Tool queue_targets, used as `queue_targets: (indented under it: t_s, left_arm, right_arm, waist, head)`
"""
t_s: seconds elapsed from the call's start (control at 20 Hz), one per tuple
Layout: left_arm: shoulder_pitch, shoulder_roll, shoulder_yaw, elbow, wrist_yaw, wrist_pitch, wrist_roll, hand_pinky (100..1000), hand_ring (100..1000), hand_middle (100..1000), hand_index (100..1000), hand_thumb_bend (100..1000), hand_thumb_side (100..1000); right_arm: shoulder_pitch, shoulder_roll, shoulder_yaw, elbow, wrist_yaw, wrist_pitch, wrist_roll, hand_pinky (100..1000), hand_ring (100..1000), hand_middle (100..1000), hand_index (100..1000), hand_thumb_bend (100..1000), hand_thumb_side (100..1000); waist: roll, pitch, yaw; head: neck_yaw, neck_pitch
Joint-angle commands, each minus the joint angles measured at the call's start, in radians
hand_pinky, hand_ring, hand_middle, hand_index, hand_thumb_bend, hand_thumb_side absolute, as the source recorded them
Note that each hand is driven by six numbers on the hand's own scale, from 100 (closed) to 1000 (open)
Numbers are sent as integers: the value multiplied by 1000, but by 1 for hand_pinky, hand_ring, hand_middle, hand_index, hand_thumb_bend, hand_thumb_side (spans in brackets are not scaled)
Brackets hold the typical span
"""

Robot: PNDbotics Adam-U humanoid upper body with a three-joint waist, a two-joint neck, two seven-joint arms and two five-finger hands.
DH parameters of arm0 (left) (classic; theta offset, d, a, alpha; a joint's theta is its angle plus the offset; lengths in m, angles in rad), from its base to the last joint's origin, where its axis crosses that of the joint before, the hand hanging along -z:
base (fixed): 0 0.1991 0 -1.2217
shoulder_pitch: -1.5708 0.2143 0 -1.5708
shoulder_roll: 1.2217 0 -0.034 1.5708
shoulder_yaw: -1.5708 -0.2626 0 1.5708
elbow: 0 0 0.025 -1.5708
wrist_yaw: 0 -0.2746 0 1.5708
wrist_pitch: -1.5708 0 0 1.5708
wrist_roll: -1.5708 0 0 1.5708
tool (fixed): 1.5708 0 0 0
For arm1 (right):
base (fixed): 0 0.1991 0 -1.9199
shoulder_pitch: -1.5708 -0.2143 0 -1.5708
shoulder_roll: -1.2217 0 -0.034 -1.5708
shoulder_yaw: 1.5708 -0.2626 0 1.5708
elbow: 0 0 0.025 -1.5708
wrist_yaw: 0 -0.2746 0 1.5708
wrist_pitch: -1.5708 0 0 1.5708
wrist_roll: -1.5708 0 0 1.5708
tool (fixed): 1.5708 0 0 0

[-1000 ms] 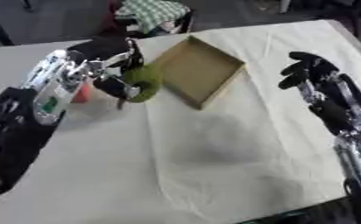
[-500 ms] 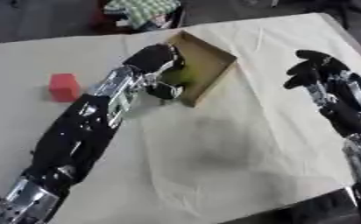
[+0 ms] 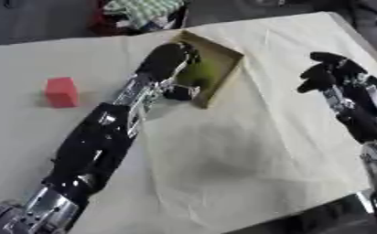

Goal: Pick up objects on the table and place them in the box.

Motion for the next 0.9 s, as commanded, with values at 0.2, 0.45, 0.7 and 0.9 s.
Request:
queue_targets:
  t_s: [0.2,0.45,0.7,0.9]
  left_arm:
    - [-31,19,21,-70,38,17,100,748,736,776,887,688,519]
    - [-38,94,4,-102,93,18,74,752,728,757,869,597,507]
    - [-67,231,-3,-115,72,-26,-200,788,763,795,888,593,539]
    - [-77,326,28,-117,77,-67,-424,784,762,799,893,601,517]
  right_arm:
    - [-13,-6,2,-17,-6,-1,5,623,568,601,843,100,542]
    - [-12,-9,-3,-15,-3,-1,2,623,568,601,844,100,543]
    - [-5,-19,-13,-11,6,-1,-7,623,568,601,844,100,545]
    - [2,-25,-18,-8,13,-2,-12,623,568,601,843,100,545]
  waist:
    - [-5,-12,3]
    - [-2,-12,15]
    - [4,-13,40]
    - [5,-15,59]
  head:
    - [-1,5]
    - [-14,5]
    - [-37,5]
    - [-54,5]
